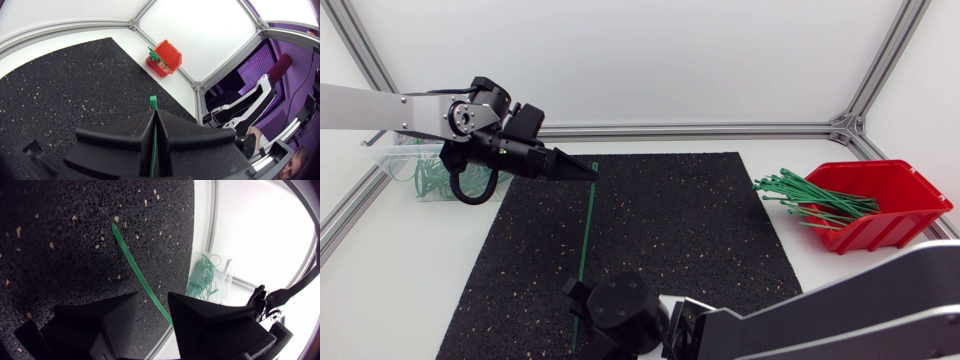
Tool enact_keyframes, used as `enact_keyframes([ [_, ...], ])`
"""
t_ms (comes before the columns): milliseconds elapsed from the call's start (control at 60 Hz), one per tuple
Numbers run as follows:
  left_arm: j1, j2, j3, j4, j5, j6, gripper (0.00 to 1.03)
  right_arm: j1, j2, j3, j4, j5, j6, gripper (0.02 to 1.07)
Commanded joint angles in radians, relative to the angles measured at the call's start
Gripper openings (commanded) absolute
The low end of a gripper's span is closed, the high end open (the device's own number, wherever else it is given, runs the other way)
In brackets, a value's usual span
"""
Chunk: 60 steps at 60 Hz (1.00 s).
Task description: Take a green cable tie from the red box, thread the tail through the head to close it, then place it in the transparent bin on the left.
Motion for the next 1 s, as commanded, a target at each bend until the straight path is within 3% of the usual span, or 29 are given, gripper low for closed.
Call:
enact_keyframes([
  [0,-0.003,0.024,0.033,-0.023,0.018,0.033,0.03,-0.01,0.021,-0.014,0.004,-0.01,0.005,0.48],
  [167,-0.003,0.053,0.095,-0.102,0.01,0.093,0.03,-0.032,0.021,-0.008,0.006,-0.041,-0.007,0.48],
  [367,-0.012,0.095,0.185,-0.287,-0.001,0.246,0.03,-0.094,-0.012,-0.031,0.049,-0.127,-0.093,0.48],
  [583,-0.019,0.084,0.194,-0.312,-0.008,0.28,0.03,-0.139,-0.038,-0.075,0.185,-0.231,-0.203,0.51],
  [683,-0.027,0.084,0.193,-0.313,-0.014,0.284,0.03,-0.16,-0.025,-0.122,0.322,-0.285,-0.283,0.53],
  [817,-0.035,0.085,0.204,-0.315,-0.017,0.284,0.03,-0.183,-0.001,-0.118,0.342,-0.319,-0.314,0.53],
  [983,-0.041,0.084,0.208,-0.321,-0.019,0.286,0.03,-0.18,0.033,-0.106,0.352,-0.328,-0.319,0.61],
])
